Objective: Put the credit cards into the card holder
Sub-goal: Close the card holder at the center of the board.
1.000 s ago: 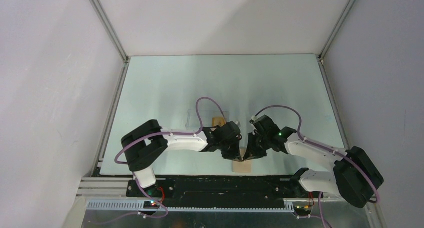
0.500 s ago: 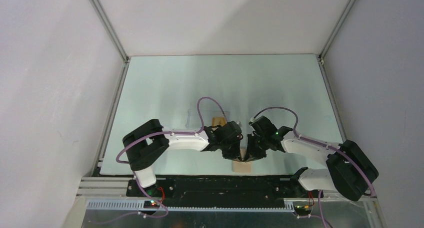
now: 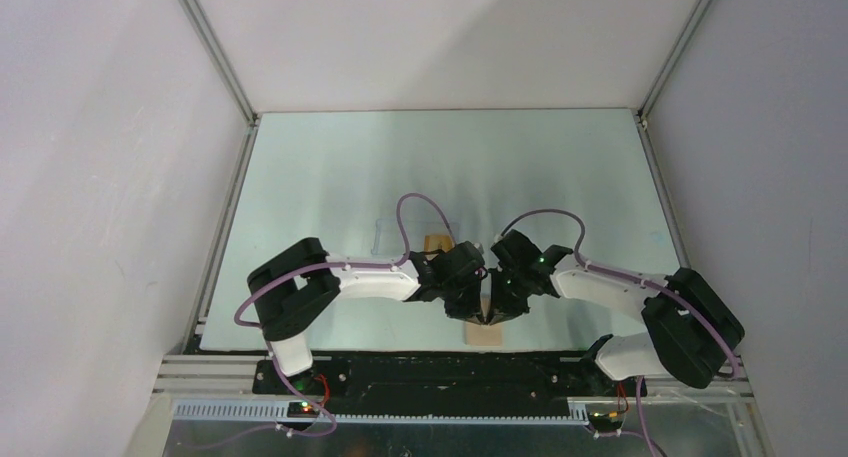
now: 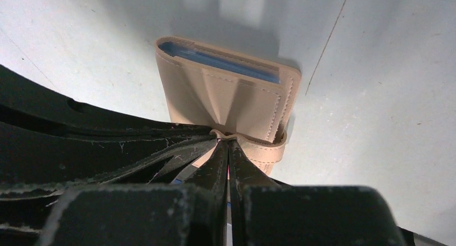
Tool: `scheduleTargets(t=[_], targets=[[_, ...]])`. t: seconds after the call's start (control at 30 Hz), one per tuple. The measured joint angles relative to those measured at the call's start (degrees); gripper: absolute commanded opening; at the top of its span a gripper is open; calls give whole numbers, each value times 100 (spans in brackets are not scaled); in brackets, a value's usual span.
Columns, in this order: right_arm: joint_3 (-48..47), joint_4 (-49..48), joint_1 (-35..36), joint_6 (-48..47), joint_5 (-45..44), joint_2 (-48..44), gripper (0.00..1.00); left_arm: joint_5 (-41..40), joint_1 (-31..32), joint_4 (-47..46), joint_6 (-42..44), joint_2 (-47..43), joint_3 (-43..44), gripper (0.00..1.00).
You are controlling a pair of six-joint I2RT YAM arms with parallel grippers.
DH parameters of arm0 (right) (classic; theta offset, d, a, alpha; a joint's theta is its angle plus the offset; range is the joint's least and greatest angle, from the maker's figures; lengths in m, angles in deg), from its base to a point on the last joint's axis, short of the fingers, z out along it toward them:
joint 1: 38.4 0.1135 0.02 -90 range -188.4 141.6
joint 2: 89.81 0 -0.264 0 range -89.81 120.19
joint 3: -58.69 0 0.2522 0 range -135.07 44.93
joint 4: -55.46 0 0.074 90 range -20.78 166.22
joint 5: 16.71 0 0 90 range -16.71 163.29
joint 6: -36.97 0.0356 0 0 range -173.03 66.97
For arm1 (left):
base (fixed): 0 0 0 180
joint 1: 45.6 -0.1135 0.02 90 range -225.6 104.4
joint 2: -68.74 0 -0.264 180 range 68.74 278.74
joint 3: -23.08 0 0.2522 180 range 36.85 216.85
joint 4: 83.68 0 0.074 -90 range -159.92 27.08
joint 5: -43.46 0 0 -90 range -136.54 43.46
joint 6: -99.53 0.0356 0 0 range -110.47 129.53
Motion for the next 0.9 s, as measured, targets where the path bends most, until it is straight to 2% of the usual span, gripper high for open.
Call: scheduleTargets(t=[0.17,0.33,0.47,0.63,0.9], targets=[[-63,74,55,0,-63,11,0,0,0,0,0,0,0,0],[164,-179,24,-46,15,-466,3,-4,0,-7,0,-4,0,0],[372,-227,-334,-48,258,-1204,6,-9,2,-28,0,-9,0,0],[372,-398,-828,-48,560,-1847,6,-22,7,-44,4,-11,0,0],[372,-424,-890,-59,828,-1670,4,-111,37,-50,44,-87,0,0]])
